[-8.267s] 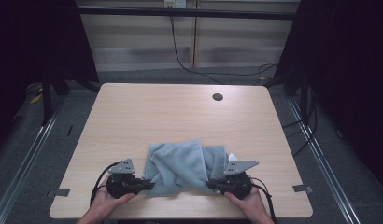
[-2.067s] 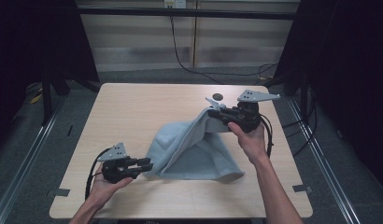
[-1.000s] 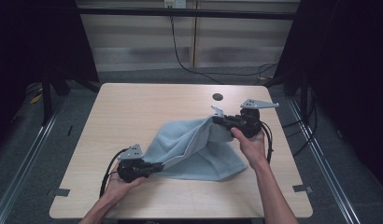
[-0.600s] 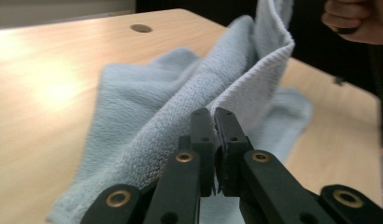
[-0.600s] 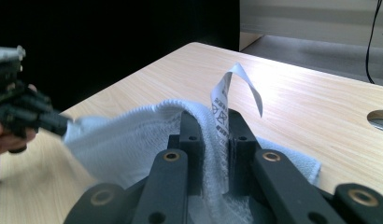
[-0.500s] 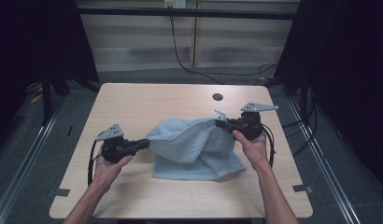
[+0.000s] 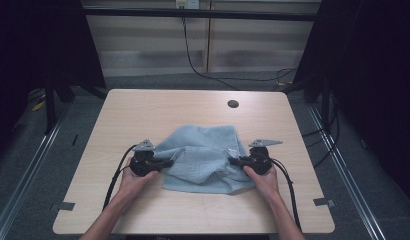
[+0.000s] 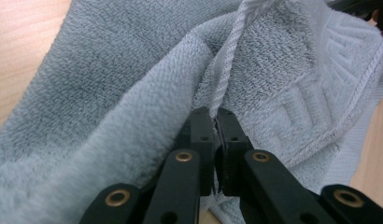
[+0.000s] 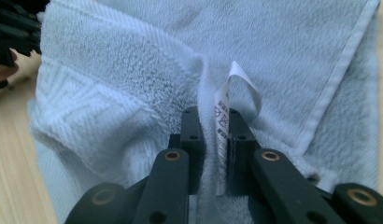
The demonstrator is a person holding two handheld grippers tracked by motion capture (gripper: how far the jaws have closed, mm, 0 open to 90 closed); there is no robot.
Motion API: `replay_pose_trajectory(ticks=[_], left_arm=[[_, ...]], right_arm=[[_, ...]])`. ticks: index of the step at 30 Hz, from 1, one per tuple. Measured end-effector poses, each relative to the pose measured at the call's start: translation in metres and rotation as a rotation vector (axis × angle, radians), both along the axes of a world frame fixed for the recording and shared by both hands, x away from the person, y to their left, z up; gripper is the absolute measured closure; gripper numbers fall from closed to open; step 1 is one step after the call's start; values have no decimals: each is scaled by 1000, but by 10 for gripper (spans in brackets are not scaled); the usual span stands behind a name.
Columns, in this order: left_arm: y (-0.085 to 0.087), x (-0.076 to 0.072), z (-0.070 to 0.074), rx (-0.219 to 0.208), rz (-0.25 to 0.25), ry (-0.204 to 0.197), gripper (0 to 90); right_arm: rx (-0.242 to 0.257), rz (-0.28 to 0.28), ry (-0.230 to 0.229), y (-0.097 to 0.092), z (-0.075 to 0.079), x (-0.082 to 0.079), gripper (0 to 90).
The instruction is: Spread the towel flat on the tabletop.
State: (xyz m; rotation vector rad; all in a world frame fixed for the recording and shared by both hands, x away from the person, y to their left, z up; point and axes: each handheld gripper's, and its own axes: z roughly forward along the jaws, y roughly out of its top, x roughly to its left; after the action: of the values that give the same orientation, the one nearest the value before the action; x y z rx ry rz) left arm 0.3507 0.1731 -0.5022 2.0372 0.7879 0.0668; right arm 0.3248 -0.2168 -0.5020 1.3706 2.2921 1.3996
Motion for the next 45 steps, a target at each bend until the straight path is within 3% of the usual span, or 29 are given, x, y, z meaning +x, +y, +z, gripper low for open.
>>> replay_pose_trajectory(ticks=[2, 4, 12, 15, 19, 20, 23, 24, 25, 26, 28, 30, 31, 34, 35, 36, 37, 38, 40, 44, 45], left_arm=[[1, -6, 0, 6, -18, 0, 872], [4, -12, 2, 19, -41, -2, 871], [21, -45, 4, 19, -95, 12, 872], [26, -63, 7, 28, -86, 25, 871], [33, -90, 12, 24, -126, 27, 872], [34, -92, 12, 20, -134, 28, 872], [41, -90, 19, -35, -102, 32, 873], [43, -89, 21, -54, -94, 30, 873], [45, -87, 25, -71, -84, 20, 873], [46, -86, 29, -88, -73, 11, 874], [49, -82, 37, -99, -56, -6, 875], [52, -78, 46, -133, -43, -21, 876], [53, -76, 51, -143, -36, -33, 876], [56, -71, 70, -174, -19, -75, 877], [58, -68, 78, -183, -12, -97, 877], [59, -66, 83, -197, -6, -103, 877], [60, -63, 90, -210, 2, -116, 877], [61, -60, 97, -227, 10, -127, 877], [62, -53, 113, -255, 25, -161, 877], [62, -37, 142, -272, 48, -214, 877], [62, -32, 150, -279, 58, -226, 877]], right_arm=[[-5, 5, 3, 1, 0, -6, 811], [-48, 29, -7, 4, 2, -12, 811], [-20, 96, 21, 11, 1, -45, 812], [-26, 126, 27, 17, 3, -62, 812], [-54, 180, 17, 22, 8, -90, 808], [-42, 176, 10, 19, 9, -97, 803], [10, 151, -2, 9, 16, -100, 771], [51, 134, -17, 3, 24, -97, 773], [51, 134, -17, 3, 24, -97, 773], [72, 115, -56, -3, 37, -93, 787], [77, 109, -75, -5, 44, -90, 814], [89, 96, -139, -7, 68, -83, 826], [89, 96, -139, -7, 68, -83, 826], [75, 84, -206, -5, 92, -77, 831], [85, 83, -247, -5, 109, -72, 830], [85, 83, -247, -5, 109, -72, 830], [91, 76, -274, -5, 122, -68, 830], [91, 76, -274, -5, 122, -68, 830], [92, 76, -311, -4, 137, -62, 829], [115, 68, -375, -2, 172, -40, 829], [115, 68, -375, -2, 172, -40, 829]])
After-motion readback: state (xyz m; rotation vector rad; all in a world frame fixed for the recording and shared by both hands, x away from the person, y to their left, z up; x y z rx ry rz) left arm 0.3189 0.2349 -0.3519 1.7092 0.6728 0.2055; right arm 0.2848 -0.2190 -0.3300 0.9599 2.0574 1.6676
